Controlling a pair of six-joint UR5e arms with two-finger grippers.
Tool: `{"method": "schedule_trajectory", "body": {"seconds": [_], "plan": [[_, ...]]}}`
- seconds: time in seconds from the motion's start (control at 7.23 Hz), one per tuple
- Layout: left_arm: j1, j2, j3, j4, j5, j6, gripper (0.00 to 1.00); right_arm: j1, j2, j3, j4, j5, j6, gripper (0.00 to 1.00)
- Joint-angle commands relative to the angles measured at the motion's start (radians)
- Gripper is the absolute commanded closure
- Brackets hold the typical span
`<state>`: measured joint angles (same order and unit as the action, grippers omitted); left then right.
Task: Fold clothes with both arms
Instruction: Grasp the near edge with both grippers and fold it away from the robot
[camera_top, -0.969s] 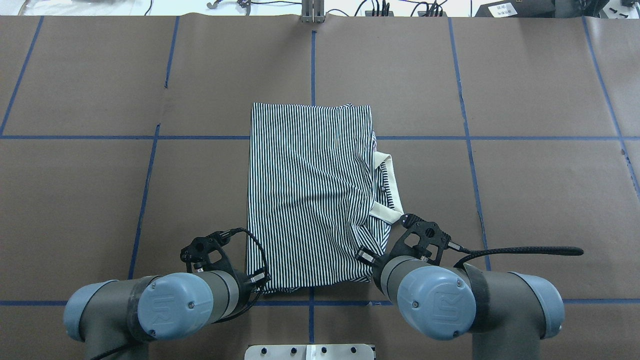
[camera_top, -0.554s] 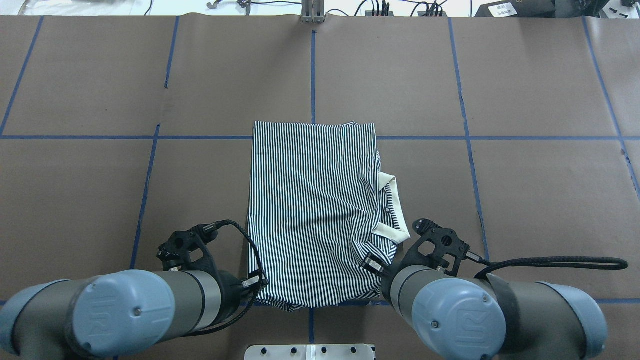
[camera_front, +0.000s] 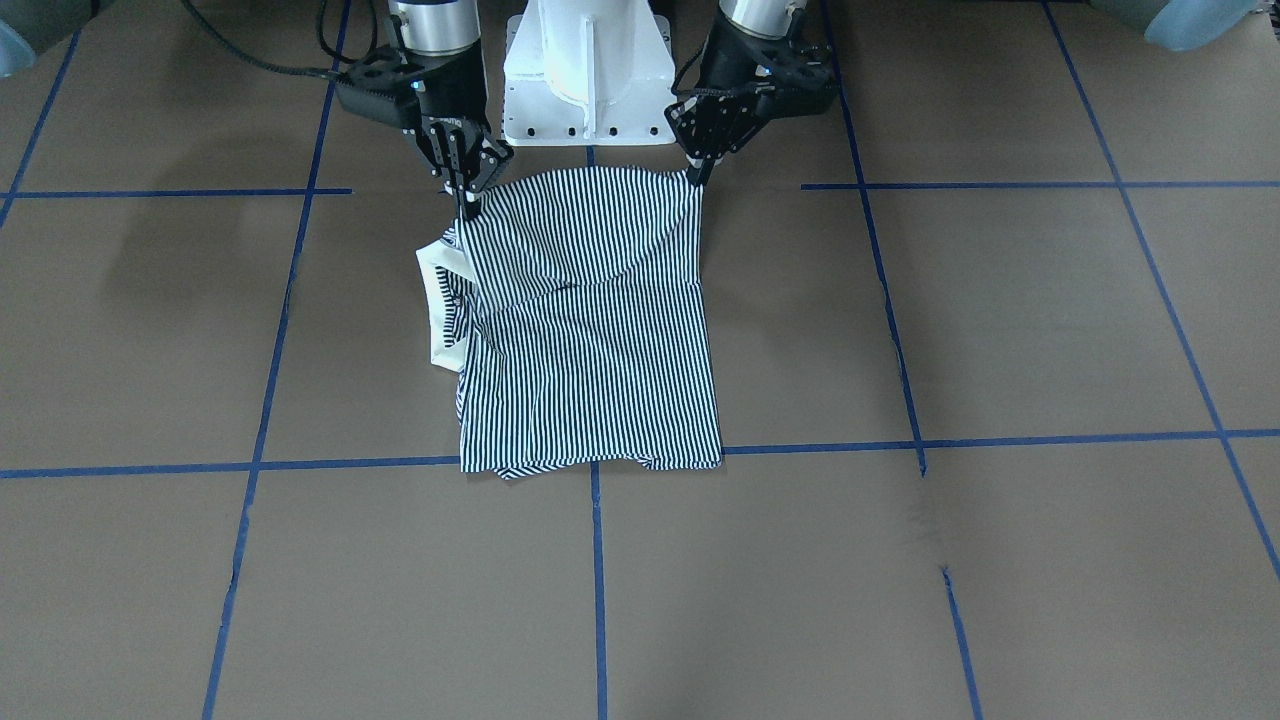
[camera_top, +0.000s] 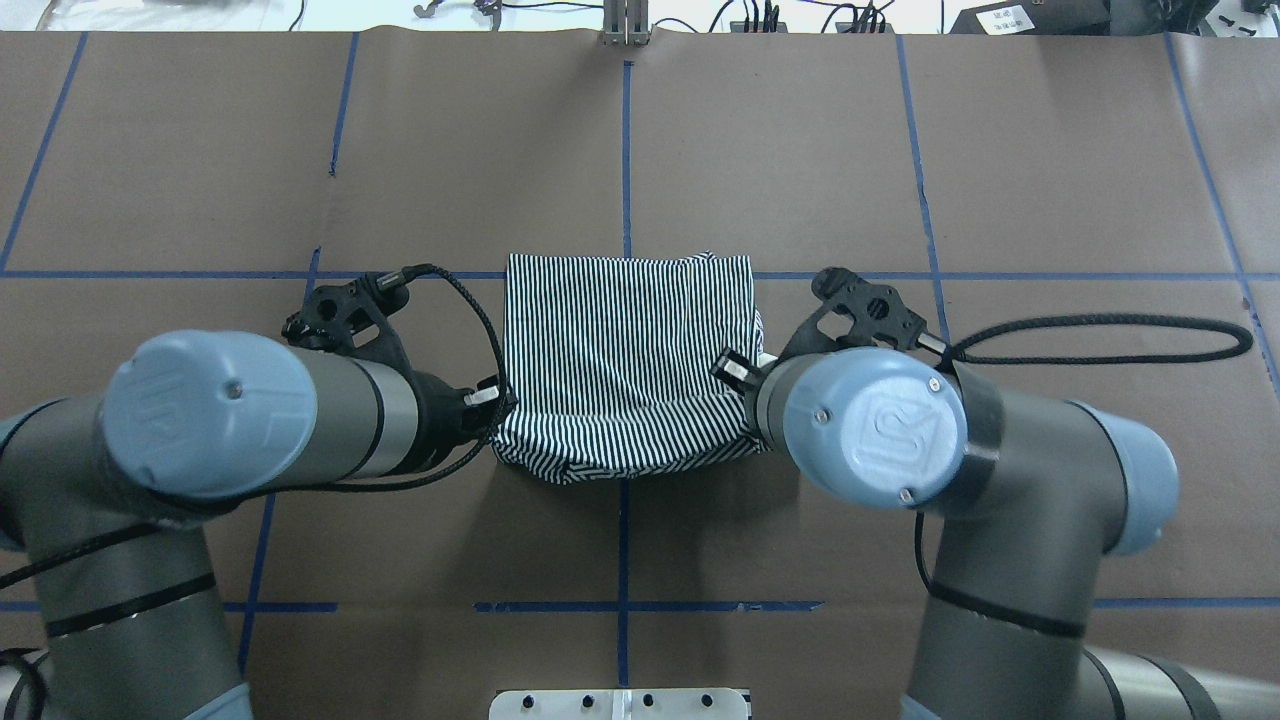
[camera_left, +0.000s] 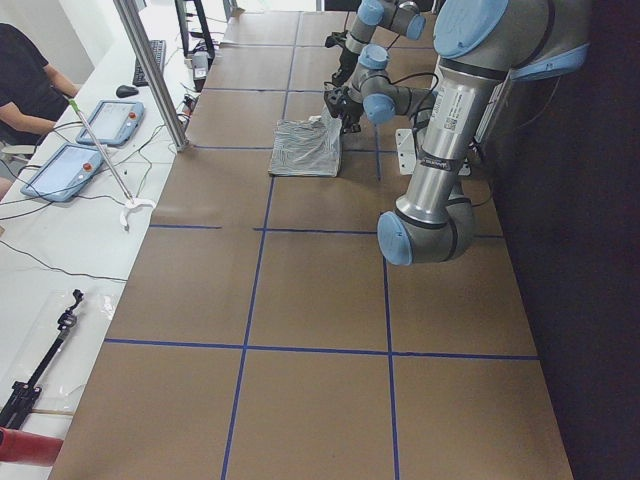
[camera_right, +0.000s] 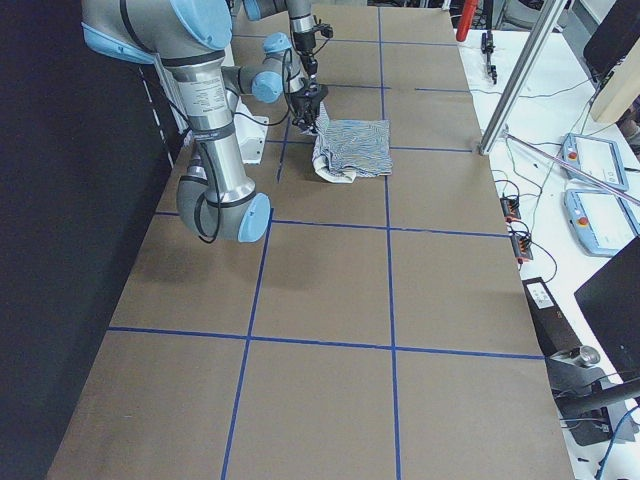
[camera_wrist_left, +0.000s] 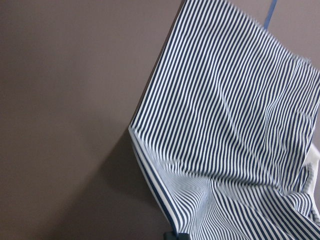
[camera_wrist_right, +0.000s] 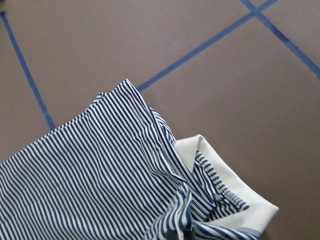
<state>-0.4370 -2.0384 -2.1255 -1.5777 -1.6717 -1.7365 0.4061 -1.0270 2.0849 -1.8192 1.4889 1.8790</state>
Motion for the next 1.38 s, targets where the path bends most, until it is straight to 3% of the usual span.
{"method": "schedule_trajectory", "body": {"seconds": [0.0, 0.28, 0.42, 0.55, 0.69, 0.83, 0.97, 1.25], "plan": [[-0.072, -0.087, 0.151, -0.008, -0.002, 0.060, 1.00, 0.149, 0.111, -0.222, 0.094, 0.115, -0.061, 1.00], [-0.106, -0.140, 0.272, -0.030, 0.003, 0.124, 1.00, 0.198, 0.132, -0.377, 0.211, 0.145, -0.136, 1.00], [-0.124, -0.149, 0.353, -0.107, 0.004, 0.144, 1.00, 0.220, 0.178, -0.478, 0.219, 0.174, -0.190, 1.00], [-0.149, -0.169, 0.469, -0.192, 0.013, 0.197, 1.00, 0.244, 0.244, -0.620, 0.275, 0.188, -0.245, 0.72], [-0.187, -0.210, 0.618, -0.288, 0.018, 0.266, 0.82, 0.284, 0.284, -0.775, 0.396, 0.229, -0.280, 0.61], [-0.244, -0.239, 0.694, -0.348, 0.018, 0.319, 0.47, 0.339, 0.323, -0.881, 0.479, 0.264, -0.382, 0.04], [-0.267, -0.240, 0.691, -0.357, 0.007, 0.325, 0.42, 0.371, 0.320, -0.888, 0.485, 0.321, -0.427, 0.00], [-0.269, -0.226, 0.586, -0.349, -0.020, 0.316, 0.42, 0.382, 0.308, -0.870, 0.489, 0.346, -0.422, 0.00]]}}
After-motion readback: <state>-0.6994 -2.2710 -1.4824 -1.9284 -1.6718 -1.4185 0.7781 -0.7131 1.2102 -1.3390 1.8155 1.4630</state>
